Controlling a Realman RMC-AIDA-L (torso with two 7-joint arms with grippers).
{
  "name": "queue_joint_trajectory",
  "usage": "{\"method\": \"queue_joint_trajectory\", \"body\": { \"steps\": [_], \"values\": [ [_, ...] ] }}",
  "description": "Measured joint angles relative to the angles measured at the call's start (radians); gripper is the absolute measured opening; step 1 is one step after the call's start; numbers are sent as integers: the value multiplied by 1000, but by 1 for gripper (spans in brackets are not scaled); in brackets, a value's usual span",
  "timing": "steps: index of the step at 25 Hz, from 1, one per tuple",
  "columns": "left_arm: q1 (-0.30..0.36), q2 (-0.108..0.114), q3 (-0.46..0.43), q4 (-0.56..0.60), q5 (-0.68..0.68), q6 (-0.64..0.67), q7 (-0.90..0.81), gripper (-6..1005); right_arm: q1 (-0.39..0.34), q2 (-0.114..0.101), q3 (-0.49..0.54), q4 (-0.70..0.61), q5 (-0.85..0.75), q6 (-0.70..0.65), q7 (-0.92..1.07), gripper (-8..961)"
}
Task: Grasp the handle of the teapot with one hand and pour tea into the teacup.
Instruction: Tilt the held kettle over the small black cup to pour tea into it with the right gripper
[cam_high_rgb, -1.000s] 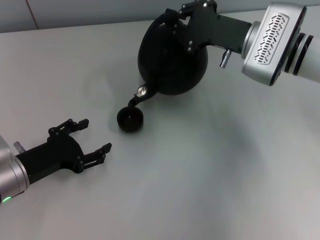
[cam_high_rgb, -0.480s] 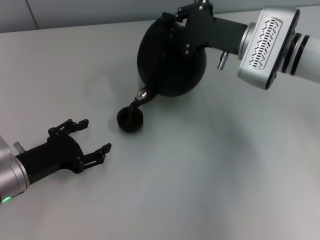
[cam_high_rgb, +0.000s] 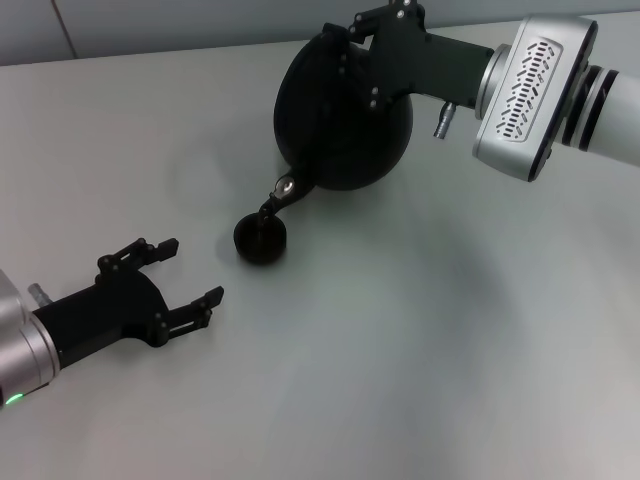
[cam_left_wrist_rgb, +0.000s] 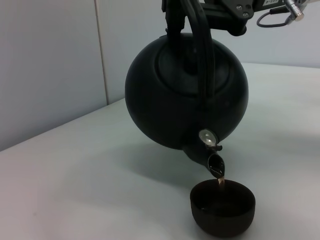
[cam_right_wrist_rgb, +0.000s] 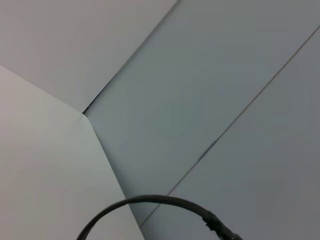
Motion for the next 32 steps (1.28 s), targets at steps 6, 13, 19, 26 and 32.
{"method": "queue_joint_trajectory", "body": {
  "steps": [6, 13, 19, 26, 32],
  "values": [
    [0, 0, 2, 1, 0, 0, 0, 842, 0, 0, 0, 2, 1, 0, -14, 79],
    [0, 0, 4, 1, 0, 0, -1, 842, 6, 0, 0, 4, 1, 0, -17, 80],
    [0, 0, 4, 1, 1, 0, -1, 842, 13, 0, 0, 26, 2, 12, -17, 80],
    [0, 0, 0, 1, 7, -1, -1, 842, 23, 0, 1, 49, 10, 46, 42, 80],
    [-1, -2, -2, 2, 25, -4, -11, 842, 13, -1, 2, 30, 32, 40, 153, 79]
  ]
}}
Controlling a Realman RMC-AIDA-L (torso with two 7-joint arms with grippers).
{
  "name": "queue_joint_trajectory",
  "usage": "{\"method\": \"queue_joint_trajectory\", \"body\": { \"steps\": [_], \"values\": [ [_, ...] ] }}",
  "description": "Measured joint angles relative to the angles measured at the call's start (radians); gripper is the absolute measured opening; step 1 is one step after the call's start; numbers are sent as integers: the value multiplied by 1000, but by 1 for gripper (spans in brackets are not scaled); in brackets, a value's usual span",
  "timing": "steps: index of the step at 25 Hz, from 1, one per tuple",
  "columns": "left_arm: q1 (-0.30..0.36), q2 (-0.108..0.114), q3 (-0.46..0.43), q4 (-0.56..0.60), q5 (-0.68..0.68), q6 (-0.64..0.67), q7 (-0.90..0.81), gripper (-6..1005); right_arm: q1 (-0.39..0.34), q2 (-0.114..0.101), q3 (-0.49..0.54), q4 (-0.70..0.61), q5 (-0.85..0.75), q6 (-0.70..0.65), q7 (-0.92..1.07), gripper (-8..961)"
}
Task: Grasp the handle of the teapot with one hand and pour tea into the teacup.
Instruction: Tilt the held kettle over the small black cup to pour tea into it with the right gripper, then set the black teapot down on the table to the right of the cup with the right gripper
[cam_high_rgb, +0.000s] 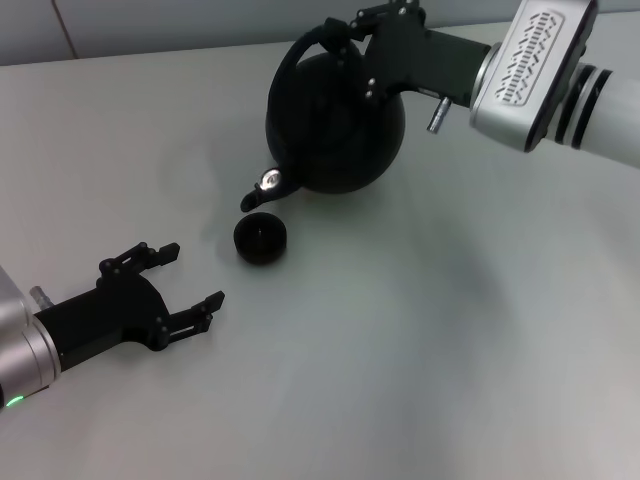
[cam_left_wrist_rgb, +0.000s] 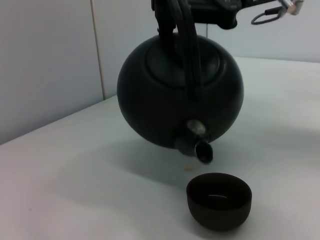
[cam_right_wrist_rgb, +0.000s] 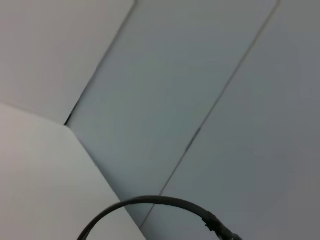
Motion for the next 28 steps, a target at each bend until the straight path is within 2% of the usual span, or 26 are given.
{"method": "queue_joint_trajectory", "body": {
  "steps": [8, 13, 15, 16, 20, 25, 28],
  "values": [
    [2, 1, -11, 6, 1, 3, -2, 842, -35, -5, 11, -33, 22, -2, 146, 79],
    [9, 1, -13, 17, 1, 6, -2, 842, -109, -9, 14, -75, 138, -19, 295, 79],
    [10, 2, -14, 17, 1, 6, -2, 842, -166, -10, 15, -87, 216, -38, 334, 79],
    [10, 2, -14, 17, 1, 6, -2, 842, -166, -10, 15, -87, 216, -38, 334, 79],
    [10, 2, -14, 17, 1, 7, -2, 841, -245, -10, 16, -83, 333, -54, 332, 80],
    [10, 2, -14, 17, 1, 7, -2, 841, -288, -10, 27, -61, 370, -53, 329, 80],
    [10, 2, -15, 17, 1, 7, -2, 841, -291, -10, 47, -29, 383, -47, 317, 80]
  ]
}}
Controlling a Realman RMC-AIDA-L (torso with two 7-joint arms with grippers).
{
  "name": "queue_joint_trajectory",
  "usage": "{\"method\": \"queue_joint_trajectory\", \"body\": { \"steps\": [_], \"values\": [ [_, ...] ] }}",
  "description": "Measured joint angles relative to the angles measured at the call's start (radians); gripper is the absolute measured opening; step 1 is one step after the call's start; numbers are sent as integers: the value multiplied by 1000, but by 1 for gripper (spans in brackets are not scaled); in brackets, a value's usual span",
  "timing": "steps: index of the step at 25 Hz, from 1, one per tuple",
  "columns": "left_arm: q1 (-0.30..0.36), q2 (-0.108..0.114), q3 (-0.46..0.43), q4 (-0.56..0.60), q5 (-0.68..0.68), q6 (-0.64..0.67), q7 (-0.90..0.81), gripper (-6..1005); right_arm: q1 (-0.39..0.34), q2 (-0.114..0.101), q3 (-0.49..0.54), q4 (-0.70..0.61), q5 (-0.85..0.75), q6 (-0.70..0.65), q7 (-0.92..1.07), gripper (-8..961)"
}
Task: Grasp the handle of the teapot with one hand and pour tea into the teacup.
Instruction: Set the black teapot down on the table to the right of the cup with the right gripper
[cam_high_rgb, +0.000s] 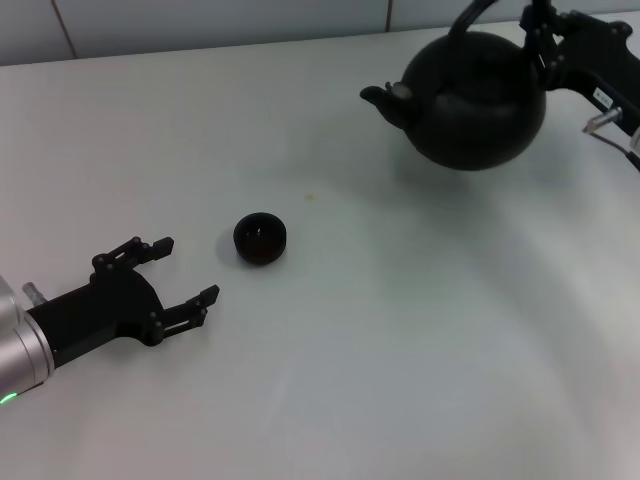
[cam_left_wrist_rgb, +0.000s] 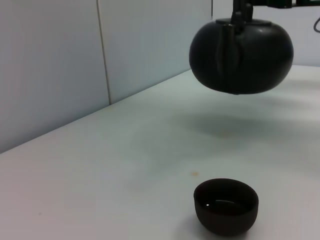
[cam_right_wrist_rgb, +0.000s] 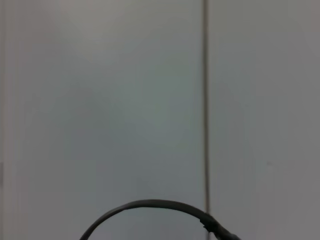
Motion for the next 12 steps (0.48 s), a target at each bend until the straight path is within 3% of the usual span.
{"method": "queue_joint_trajectory", "body": {
  "steps": [12],
  "values": [
    [-4, 0, 0, 0, 0, 0, 4, 841, 33, 0, 58, 131, 10, 44, -117, 79]
  ]
}}
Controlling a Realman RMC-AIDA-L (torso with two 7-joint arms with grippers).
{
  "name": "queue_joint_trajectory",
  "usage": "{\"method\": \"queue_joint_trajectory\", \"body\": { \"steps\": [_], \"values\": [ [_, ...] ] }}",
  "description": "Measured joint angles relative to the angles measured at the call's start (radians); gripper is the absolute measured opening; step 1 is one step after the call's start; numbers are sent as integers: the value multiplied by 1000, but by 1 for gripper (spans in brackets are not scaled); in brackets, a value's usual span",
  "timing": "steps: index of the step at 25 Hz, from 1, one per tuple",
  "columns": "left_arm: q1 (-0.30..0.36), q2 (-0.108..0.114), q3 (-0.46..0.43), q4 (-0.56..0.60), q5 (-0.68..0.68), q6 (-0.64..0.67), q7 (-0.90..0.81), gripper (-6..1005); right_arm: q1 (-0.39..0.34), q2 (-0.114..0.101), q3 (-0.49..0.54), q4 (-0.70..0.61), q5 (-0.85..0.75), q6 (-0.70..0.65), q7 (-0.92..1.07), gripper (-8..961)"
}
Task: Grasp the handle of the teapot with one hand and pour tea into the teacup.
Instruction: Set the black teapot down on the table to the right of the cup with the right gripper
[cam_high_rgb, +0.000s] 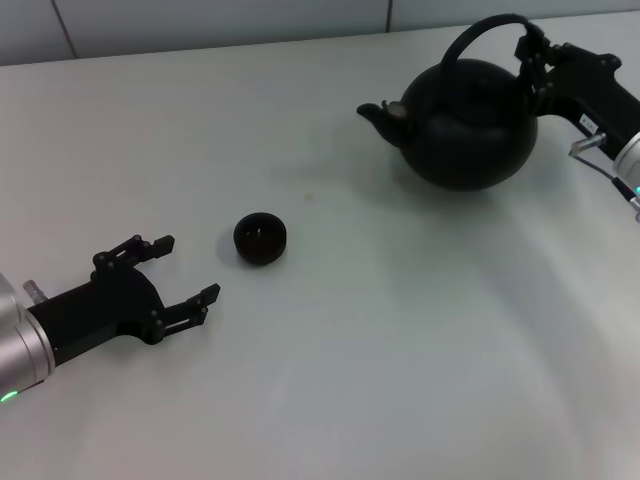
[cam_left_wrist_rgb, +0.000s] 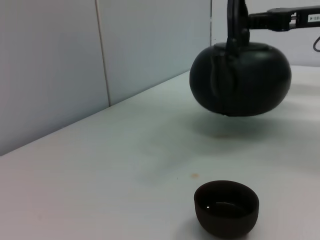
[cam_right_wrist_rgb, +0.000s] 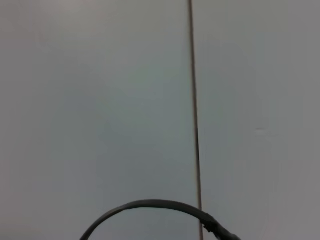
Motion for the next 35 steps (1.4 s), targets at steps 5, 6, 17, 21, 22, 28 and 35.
{"method": "queue_joint_trajectory", "body": {
  "steps": [5, 6, 17, 21, 22, 28, 35],
  "values": [
    [-1, -1, 0, 0, 0, 0, 2, 841, 9, 0, -3, 21, 0, 20, -38, 81],
    [-1, -2, 0, 0, 0, 0, 5, 841, 9, 1, -1, 25, 0, 22, -46, 82],
    [2, -3, 0, 0, 0, -1, 5, 841, -2, 3, -6, 44, 0, 21, -61, 89],
    [2, -3, 0, 0, 0, -1, 5, 841, -11, 3, -7, 53, 0, 13, -84, 92],
    [2, -3, 0, 0, 0, -1, 5, 841, -13, 3, -8, 53, -1, 11, -87, 93],
    [4, -3, 0, 0, 0, 0, 5, 841, -44, 5, -35, 55, -10, -38, -89, 250],
    [5, -3, 0, 0, 0, 0, 5, 841, -171, 5, 59, 56, -2, -251, -77, 546]
  ]
}}
